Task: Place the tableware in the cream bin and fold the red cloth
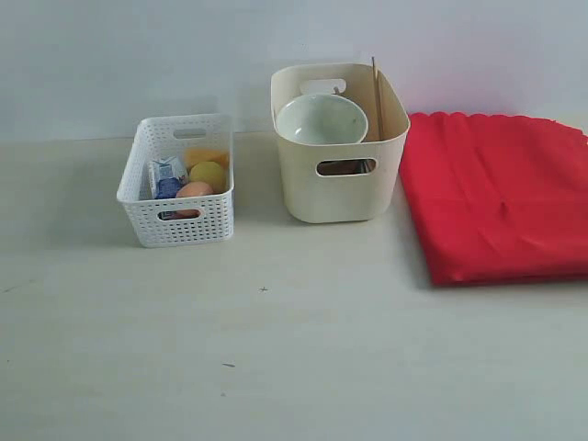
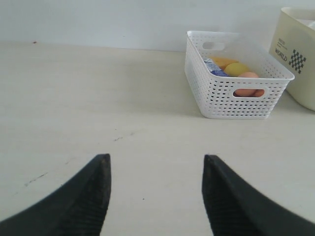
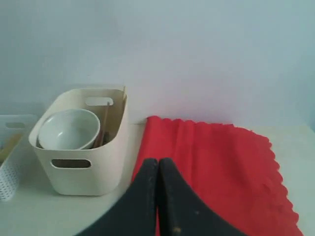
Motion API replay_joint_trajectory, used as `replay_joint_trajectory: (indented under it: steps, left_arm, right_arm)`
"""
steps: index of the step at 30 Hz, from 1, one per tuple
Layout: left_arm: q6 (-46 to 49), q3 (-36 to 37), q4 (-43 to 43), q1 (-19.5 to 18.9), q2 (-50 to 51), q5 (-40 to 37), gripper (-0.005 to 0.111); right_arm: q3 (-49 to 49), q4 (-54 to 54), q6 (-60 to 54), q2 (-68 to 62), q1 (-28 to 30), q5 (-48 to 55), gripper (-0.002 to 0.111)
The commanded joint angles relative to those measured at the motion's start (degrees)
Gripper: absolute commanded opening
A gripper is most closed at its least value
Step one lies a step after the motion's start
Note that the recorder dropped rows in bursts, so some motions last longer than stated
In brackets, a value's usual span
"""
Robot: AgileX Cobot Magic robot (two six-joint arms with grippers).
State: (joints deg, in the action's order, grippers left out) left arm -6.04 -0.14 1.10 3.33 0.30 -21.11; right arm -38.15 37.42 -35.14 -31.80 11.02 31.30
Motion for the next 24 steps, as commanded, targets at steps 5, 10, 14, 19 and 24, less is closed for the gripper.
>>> replay_joint_trajectory:
  steps: [5,10,14,19,24]
  left_arm:
    - [-0.3,0.1,-0.2,-0.1,-0.3,0.7,0.054]
    - [-0.3,0.1,-0.2,-0.1,-0.3,0.7,0.054]
    - [-0.3,0.1,-0.2,-0.1,-0.3,0.7,0.054]
    - [-0.3,0.1,-0.2,-0.1,-0.3,0.7,0.054]
    - [-0.3,0.1,-0.2,-0.1,-0.3,0.7,0.054]
  right_arm:
    - [4.0,-1.5,-0.7,11.9,-8.8,-2.3,0.0]
    - [4.1,-1.5,-0.8,16.1,-12.9,-1.4,0.0]
    - [4.1,-10.3,-3.9,18.4,-13.6,-0.9,0.0]
    - [4.1,-10.7,-3.6,19.7,-13.6,-1.0,0.0]
    - [4.1,-13.9,-7.1,19.7,-13.6,-1.4,0.0]
